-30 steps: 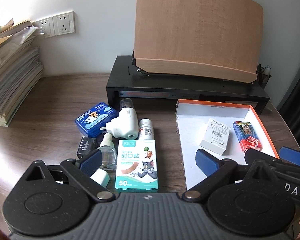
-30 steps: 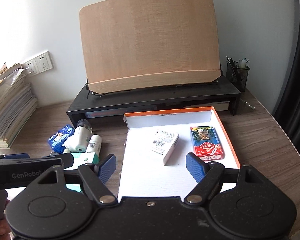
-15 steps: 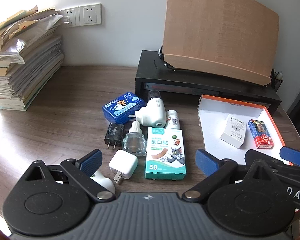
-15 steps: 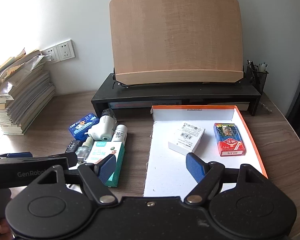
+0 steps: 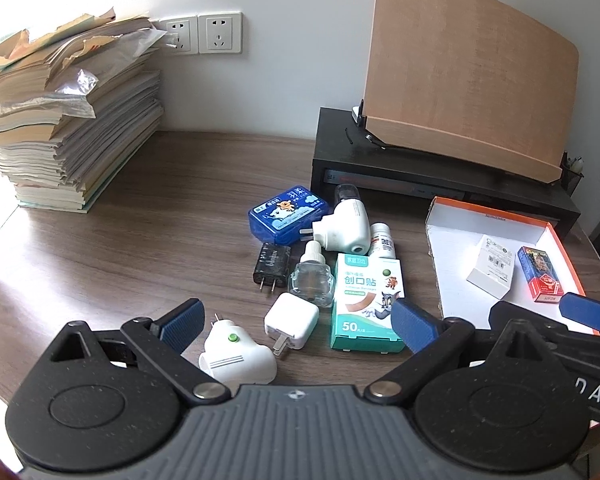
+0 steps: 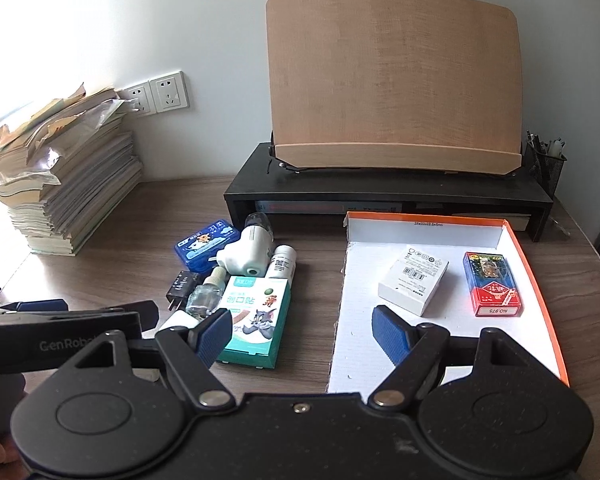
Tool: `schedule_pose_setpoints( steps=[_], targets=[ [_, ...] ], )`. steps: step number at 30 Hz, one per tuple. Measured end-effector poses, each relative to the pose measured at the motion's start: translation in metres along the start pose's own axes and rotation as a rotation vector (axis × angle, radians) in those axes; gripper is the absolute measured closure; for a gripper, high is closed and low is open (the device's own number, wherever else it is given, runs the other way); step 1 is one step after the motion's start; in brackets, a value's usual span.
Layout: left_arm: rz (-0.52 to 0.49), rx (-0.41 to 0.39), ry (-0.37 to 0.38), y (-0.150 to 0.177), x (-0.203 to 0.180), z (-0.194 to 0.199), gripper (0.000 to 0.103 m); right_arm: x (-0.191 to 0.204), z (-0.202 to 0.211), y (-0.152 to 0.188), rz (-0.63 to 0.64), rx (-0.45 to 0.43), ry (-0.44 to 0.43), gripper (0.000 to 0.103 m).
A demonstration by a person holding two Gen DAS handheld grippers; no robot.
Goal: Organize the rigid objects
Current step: 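Move the left tool toward the white plug-in heater while the right tool approaches the teal bandage box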
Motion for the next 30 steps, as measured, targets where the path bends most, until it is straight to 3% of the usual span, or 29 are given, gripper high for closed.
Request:
schedule_pose_setpoints(
  steps=[30],
  targets=[
    [0.06, 0.054, -0.027, 0.035, 0.037, -0.006, 0.0, 0.024, -0.021, 0.018, 0.045, 0.085, -0.091, 0.012]
  ],
)
Point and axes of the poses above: each gripper's, at about its wrist camera, not at the fingertips, and z roughly against the way its jaws point, x to its left, y to its underside, the point moved 2 cm from there along -z, roughly the way its jaws point, and after that the axes turned 14 degrees about -y, right-handed, at the moved point
